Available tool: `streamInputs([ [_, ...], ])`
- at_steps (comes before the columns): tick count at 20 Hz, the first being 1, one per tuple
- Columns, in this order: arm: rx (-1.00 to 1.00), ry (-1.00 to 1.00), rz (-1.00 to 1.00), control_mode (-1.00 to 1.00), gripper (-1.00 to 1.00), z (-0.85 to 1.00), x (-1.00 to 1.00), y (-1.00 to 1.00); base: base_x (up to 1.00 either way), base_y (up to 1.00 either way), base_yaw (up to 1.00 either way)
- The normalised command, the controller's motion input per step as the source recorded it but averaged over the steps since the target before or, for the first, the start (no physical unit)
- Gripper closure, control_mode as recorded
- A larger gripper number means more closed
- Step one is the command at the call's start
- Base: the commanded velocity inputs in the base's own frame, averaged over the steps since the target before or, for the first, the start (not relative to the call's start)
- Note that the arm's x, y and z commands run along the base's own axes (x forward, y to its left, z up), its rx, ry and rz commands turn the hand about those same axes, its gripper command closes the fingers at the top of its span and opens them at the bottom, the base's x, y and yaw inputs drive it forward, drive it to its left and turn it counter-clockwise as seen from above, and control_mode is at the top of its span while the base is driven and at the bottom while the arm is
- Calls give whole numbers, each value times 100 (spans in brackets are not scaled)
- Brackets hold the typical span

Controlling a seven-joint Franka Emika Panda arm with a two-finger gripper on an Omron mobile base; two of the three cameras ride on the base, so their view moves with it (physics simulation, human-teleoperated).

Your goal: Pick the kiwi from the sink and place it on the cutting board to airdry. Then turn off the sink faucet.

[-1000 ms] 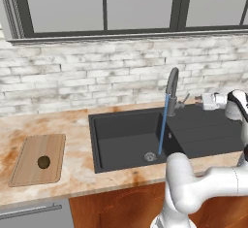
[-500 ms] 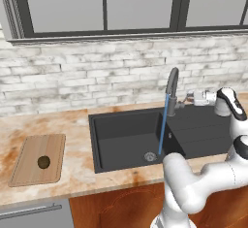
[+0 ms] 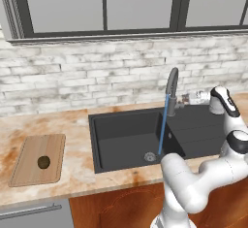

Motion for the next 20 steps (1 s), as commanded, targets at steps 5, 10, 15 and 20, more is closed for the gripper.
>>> streamInputs([
  [5, -7, 0, 17, -100, -100, 3, 0, 100, 0, 0, 0],
  [10, -14, -5, 14, -100, -100, 17, 0, 100, 0, 0, 0],
  [15, -22, -9, 10, -100, -100, 10, -1, 100, 0, 0, 0],
  [20, -21, -12, 3, -100, -100, 2, -8, 98, 0, 0, 0],
])
